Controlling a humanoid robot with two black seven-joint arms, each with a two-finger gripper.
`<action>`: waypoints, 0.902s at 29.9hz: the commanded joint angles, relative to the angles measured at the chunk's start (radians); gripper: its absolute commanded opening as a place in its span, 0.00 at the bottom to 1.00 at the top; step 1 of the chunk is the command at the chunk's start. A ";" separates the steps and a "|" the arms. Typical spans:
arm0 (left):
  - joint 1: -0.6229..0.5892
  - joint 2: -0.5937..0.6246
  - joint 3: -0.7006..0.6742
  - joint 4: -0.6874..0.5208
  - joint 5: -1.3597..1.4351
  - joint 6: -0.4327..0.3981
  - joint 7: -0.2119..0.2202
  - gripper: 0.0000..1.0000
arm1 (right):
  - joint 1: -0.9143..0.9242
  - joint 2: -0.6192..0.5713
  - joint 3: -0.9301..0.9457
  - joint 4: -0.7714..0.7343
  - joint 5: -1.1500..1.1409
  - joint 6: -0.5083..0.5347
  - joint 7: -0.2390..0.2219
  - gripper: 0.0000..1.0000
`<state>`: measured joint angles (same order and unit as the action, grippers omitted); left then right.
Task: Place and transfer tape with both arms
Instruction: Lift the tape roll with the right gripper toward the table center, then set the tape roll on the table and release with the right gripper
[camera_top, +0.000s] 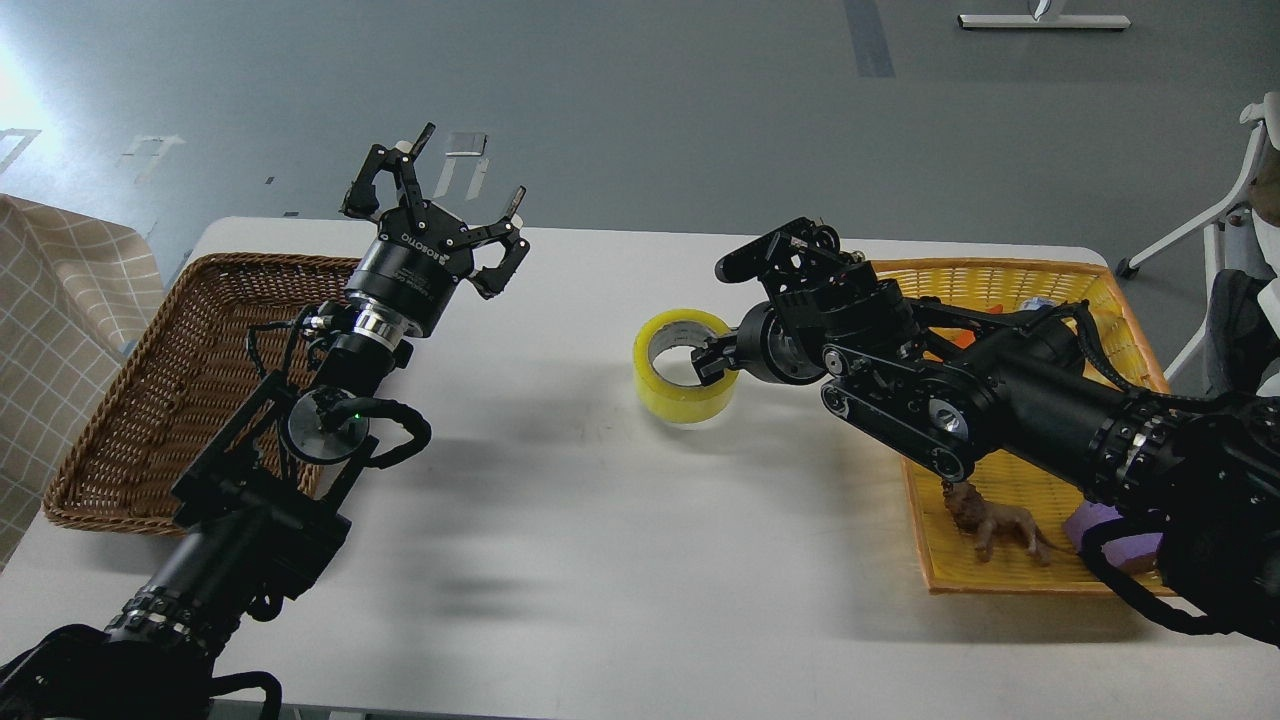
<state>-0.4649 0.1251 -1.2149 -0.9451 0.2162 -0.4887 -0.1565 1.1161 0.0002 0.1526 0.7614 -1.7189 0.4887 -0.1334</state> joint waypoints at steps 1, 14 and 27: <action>0.000 0.001 0.000 -0.001 0.000 0.000 0.000 0.98 | -0.010 0.000 0.002 0.003 0.004 0.000 0.000 0.00; -0.001 -0.001 0.000 -0.001 0.000 0.000 0.000 0.98 | -0.022 0.000 0.007 0.013 0.010 0.000 0.005 0.00; -0.001 -0.001 0.000 -0.006 0.000 0.000 0.000 0.98 | -0.047 0.000 0.004 0.012 0.008 0.000 0.005 0.00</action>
<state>-0.4664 0.1242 -1.2149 -0.9502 0.2163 -0.4887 -0.1565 1.0736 0.0001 0.1567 0.7734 -1.7095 0.4887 -0.1288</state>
